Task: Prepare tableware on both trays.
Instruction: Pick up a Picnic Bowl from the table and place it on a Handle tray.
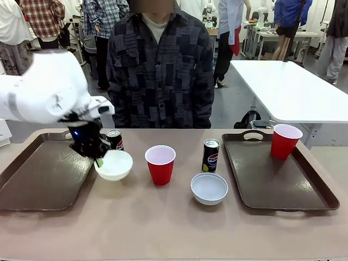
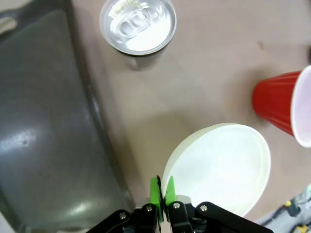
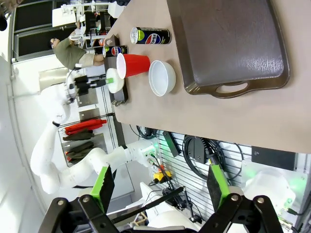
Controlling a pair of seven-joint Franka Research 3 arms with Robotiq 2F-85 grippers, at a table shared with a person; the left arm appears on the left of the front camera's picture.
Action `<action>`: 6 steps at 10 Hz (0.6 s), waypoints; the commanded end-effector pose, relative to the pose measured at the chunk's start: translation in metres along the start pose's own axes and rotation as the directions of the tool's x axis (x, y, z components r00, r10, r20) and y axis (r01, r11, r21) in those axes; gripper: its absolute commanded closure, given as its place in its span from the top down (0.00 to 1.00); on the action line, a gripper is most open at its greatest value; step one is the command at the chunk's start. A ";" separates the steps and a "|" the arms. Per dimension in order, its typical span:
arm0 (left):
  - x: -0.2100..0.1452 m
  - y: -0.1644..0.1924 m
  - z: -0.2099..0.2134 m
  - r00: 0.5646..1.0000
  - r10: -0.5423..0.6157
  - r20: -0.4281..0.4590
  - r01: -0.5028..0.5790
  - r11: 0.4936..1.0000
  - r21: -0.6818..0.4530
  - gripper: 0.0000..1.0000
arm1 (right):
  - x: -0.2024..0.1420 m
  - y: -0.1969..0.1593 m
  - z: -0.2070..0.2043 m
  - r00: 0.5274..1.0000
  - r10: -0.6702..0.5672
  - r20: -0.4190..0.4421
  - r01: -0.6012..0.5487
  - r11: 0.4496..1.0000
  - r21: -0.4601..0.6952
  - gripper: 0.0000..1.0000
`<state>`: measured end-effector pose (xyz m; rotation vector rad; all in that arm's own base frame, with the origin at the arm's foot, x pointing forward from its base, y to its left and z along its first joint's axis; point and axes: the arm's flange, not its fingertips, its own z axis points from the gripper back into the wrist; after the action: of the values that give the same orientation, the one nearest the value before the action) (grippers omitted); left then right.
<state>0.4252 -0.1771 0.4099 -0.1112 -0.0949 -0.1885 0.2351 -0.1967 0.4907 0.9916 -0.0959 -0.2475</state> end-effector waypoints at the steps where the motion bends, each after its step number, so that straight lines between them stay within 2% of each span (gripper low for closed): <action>1: -0.016 0.036 0.052 0.999 0.024 0.039 -0.022 0.998 -0.062 0.00 | 0.001 -0.001 0.001 1.000 0.012 0.001 -0.012 1.000 0.017 1.00; 3: -0.018 0.084 0.059 0.998 0.041 0.048 -0.039 0.999 -0.037 0.00 | 0.001 -0.001 0.001 1.000 0.012 0.001 -0.012 1.000 0.017 1.00; 6: -0.023 0.151 0.055 0.998 0.060 0.017 -0.060 0.998 0.011 0.00 | 0.001 -0.001 0.001 1.000 0.012 0.001 -0.012 1.000 0.017 1.00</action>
<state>0.4236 -0.0281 0.4525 -0.1378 -0.1198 -0.1035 0.2353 -0.1966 0.4905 0.9912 -0.0952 -0.2480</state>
